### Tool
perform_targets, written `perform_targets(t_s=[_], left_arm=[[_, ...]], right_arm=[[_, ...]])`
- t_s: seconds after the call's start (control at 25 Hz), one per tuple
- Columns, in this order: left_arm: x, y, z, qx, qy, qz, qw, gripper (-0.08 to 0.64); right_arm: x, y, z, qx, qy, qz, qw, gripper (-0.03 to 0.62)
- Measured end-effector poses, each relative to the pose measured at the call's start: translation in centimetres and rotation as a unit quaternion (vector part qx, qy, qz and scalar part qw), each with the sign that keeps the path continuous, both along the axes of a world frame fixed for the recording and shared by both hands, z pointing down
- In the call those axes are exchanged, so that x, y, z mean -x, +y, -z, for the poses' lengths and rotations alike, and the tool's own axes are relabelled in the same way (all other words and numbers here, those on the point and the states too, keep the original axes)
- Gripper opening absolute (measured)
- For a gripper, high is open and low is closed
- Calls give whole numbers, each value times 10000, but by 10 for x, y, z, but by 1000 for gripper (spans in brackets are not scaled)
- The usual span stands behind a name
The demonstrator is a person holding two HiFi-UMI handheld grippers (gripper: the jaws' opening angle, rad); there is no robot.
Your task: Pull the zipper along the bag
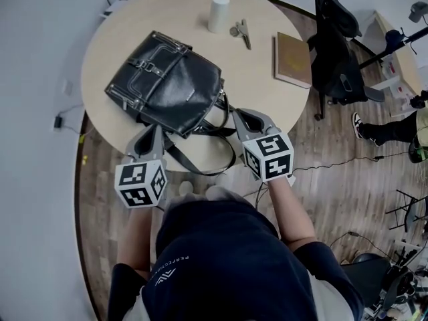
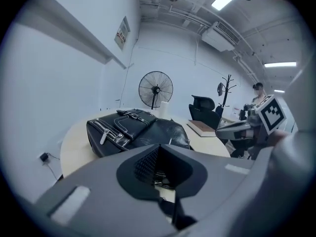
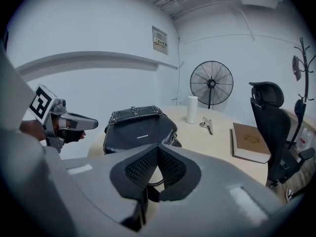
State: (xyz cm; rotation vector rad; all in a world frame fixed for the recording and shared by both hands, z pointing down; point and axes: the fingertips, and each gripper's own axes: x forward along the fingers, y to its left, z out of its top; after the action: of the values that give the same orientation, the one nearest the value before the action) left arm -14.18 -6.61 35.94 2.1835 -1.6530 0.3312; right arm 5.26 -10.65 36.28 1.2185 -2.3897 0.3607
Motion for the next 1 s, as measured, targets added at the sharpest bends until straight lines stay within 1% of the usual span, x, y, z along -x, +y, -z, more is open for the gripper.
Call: perform_targets(t_s=[0.12,0.36,0.64,0.84,1.0], left_arm=[[6,0,3,-72,-208,63,9997,12],[9,1,2,-60,-216,71,9997,12],[8,6,6,-161,0,108,9998,12],[8,8,10,-274,112,156,9994,12],[6,6,10,-251,160,133,9995,12]], right_arm=[[-1,2,0,18,-96,-21,10000,3],[-3,6,-3,119,-321,-150,9993,3],[-6,8,0,143,-549,-201,9982,3],[-5,6,2,139,-599,-199,9979,3],[-6,3,3,126,-609,-198,9979,3]])
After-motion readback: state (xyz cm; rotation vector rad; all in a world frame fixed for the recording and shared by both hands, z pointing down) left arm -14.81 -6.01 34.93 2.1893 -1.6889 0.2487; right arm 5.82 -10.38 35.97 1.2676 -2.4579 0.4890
